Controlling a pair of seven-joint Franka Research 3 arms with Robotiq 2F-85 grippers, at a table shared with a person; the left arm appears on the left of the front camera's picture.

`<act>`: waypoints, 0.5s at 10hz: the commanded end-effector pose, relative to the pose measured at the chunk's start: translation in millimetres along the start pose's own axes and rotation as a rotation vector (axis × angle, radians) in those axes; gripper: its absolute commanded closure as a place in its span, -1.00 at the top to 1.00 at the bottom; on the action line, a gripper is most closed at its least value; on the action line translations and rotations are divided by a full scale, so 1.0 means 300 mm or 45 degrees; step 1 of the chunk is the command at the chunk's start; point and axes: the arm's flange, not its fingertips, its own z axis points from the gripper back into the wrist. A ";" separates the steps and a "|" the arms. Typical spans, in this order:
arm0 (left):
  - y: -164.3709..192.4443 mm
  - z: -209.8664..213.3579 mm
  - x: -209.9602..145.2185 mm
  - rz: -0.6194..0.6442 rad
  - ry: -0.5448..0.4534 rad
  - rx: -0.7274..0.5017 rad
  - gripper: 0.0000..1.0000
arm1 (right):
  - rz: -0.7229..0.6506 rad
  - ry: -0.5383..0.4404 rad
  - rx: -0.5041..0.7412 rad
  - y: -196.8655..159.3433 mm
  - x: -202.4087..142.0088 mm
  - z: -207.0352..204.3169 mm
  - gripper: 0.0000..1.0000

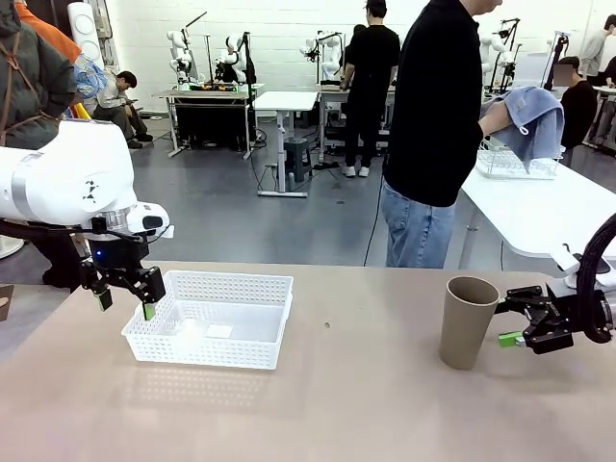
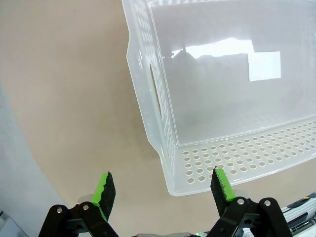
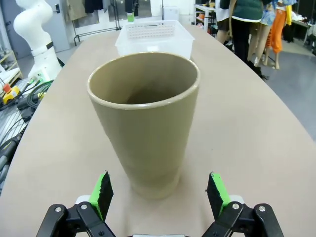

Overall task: Clean and organize the cups into the basket.
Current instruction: Pick up the Organizing basket and move it to the center of the table, then pick up the Reusable plastic cup from the right side of the table and place it inside the Organizing basket.

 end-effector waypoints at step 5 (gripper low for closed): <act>0.003 0.007 0.003 0.002 -0.005 0.007 1.00 | 0.003 0.002 0.009 0.003 0.002 -0.003 1.00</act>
